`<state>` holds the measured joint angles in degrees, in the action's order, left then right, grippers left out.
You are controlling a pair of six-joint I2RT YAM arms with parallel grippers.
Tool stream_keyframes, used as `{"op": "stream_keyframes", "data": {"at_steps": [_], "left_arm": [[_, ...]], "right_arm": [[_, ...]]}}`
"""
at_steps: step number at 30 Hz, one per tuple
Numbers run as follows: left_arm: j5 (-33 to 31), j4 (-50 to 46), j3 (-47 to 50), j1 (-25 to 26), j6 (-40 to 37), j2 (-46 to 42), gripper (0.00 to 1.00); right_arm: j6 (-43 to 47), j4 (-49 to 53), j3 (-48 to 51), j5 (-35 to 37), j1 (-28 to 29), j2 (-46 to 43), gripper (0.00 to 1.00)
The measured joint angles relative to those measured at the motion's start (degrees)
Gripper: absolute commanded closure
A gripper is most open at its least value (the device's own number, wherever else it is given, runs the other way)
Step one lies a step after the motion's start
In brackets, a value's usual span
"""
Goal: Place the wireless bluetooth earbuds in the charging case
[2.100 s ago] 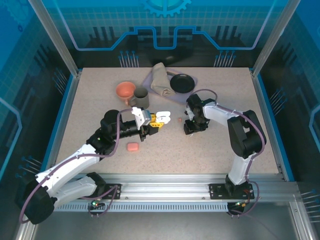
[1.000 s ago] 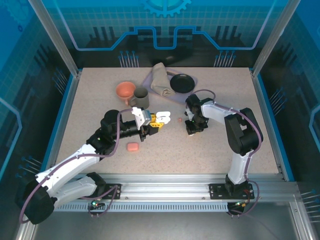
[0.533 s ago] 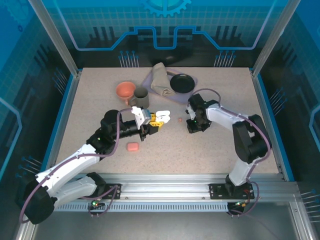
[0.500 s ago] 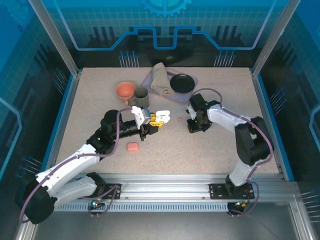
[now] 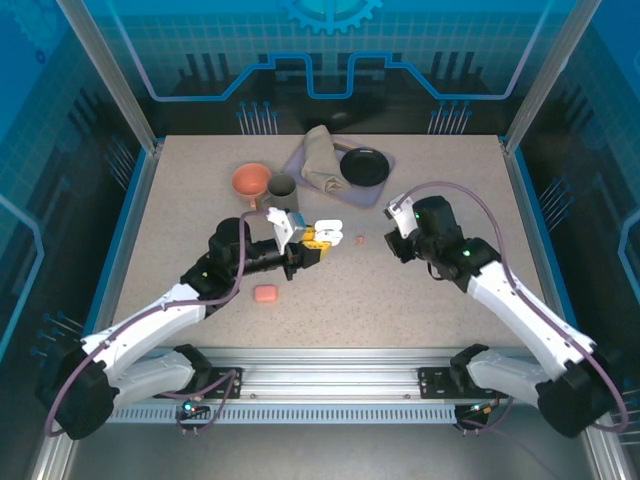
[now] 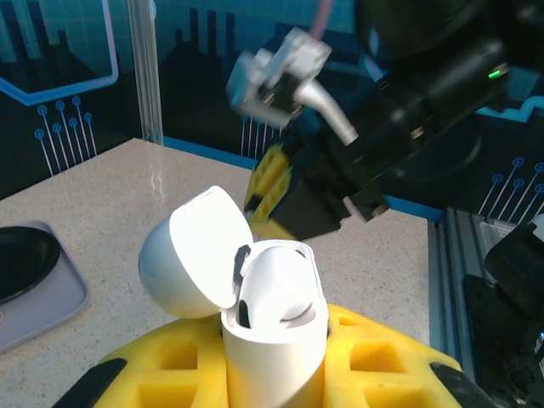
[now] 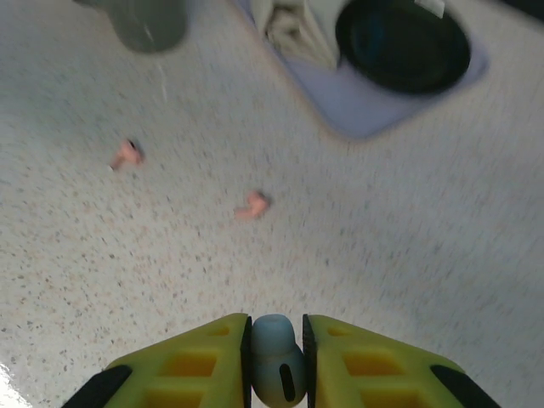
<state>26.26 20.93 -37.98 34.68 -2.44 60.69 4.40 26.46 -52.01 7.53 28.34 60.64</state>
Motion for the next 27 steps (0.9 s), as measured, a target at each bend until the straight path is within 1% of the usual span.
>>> {"op": "stream_keyframes", "data": {"at_steps": [7, 13, 18, 22, 27], "left_arm": [[-0.1, -1.1, -2.3, 0.0, 3.1, 2.3, 1.0], [-0.1, -1.0, -2.4, 0.1, 4.3, 3.1, 1.0], [0.2, -1.0, -2.5, 0.3, 5.0, 3.6, 1.0], [0.5, -1.0, -2.5, 0.8, 5.2, 3.6, 1.0], [0.6, -0.9, -2.5, 1.1, 5.1, 3.6, 1.0]], "right_arm": [[9.2, -5.2, 0.5, 3.0, 7.2, -10.3, 0.77], [17.2, -8.2, 0.3, 4.5, 14.1, -14.2, 0.77], [24.2, -8.8, -1.5, 5.6, 19.3, -13.7, 0.77], [30.6, -10.3, -3.4, 7.5, 22.8, -11.8, 0.78], [36.5, -11.7, -3.8, 9.5, 24.7, -8.7, 0.78]]}}
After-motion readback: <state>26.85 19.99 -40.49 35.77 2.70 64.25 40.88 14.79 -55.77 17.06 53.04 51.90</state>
